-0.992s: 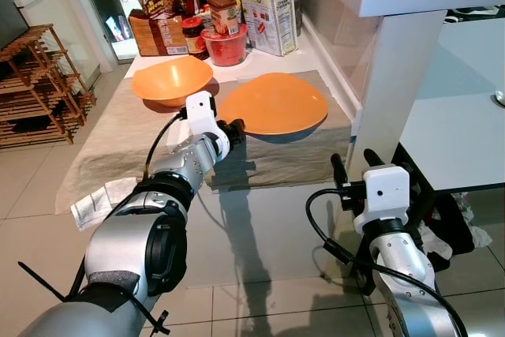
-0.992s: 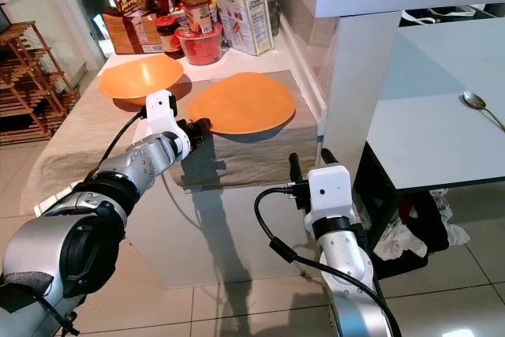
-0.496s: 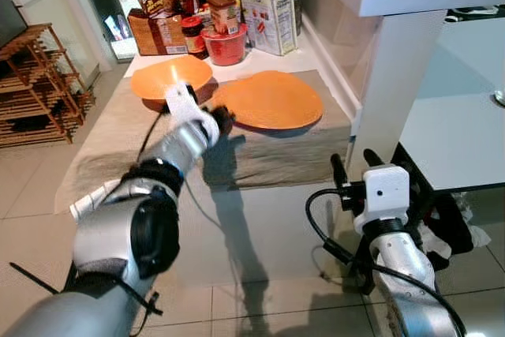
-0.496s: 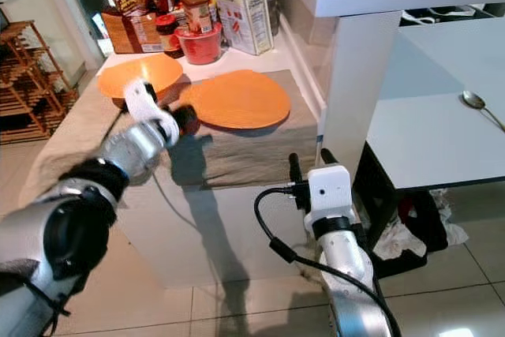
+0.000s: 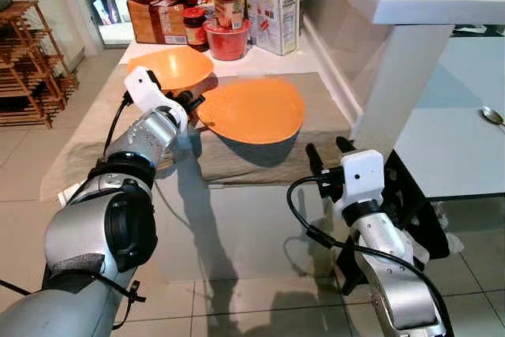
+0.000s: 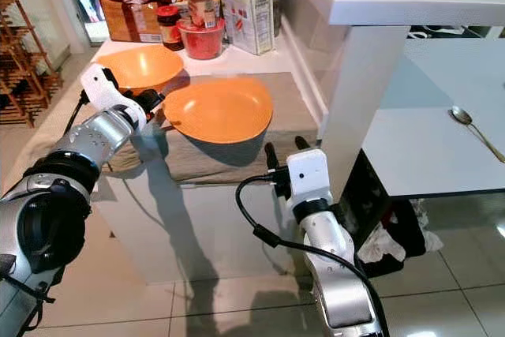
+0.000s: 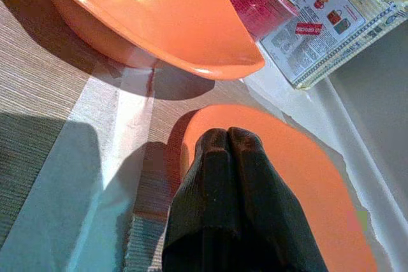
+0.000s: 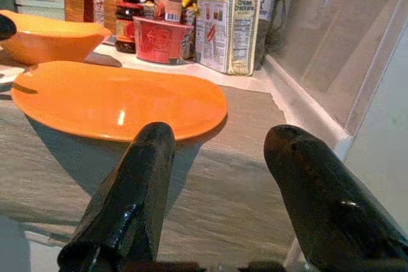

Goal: Setting the table

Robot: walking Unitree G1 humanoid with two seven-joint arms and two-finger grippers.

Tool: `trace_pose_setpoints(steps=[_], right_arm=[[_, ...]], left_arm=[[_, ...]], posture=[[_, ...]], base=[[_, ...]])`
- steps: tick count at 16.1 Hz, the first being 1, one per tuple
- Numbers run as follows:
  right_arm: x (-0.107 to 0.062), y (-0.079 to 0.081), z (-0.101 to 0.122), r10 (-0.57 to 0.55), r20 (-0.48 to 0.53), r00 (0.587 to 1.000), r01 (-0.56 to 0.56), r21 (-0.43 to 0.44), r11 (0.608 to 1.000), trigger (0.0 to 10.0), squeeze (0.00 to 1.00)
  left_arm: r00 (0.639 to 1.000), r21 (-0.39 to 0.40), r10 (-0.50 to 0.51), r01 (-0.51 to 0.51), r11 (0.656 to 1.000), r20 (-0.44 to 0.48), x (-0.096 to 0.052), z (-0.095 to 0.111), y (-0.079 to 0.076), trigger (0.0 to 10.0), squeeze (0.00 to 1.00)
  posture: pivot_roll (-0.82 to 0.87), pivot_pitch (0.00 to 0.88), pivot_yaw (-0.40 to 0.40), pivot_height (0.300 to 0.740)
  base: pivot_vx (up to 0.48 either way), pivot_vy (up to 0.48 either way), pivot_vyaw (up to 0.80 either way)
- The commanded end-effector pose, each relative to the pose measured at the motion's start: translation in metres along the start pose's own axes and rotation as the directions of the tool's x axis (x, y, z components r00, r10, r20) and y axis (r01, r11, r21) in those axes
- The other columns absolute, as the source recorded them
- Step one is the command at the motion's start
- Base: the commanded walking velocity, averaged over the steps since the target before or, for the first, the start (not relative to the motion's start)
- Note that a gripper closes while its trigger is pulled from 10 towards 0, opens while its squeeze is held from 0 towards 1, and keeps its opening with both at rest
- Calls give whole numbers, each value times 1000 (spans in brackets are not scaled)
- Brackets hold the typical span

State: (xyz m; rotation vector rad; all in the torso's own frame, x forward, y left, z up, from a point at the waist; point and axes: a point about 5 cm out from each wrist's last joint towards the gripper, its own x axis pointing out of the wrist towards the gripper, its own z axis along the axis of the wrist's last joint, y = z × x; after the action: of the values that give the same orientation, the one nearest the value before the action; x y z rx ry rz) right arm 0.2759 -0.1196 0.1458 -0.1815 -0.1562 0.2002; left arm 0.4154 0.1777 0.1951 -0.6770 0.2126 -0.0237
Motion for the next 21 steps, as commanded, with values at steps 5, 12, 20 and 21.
trace_pose_setpoints(steps=[5,12,20,21], right_arm=[[4,-2,1,4,12,1000,-4,6,1000,10000,0],[4,-2,0,2,12,1000,-2,2,1000,10000,0],[13,-3,12,-22,84,996,22,10,1000,10000,0],[17,-8,24,-45,147,988,46,-2,999,10000,0]], left_arm=[[1000,140,-5,7,990,-8,2,-2,-8,10000,0],[959,646,-268,148,749,90,-4,-2,-58,10000,1000],[900,763,-417,181,621,126,-34,-11,-60,10000,0],[889,780,-433,164,604,148,-42,-12,-57,10000,0]], posture=[[-85,0,17,740],[-75,0,19,740],[-52,0,24,740],[-50,0,25,740]], base=[[0,0,0],[0,0,0],[0,0,0],[0,0,0]])
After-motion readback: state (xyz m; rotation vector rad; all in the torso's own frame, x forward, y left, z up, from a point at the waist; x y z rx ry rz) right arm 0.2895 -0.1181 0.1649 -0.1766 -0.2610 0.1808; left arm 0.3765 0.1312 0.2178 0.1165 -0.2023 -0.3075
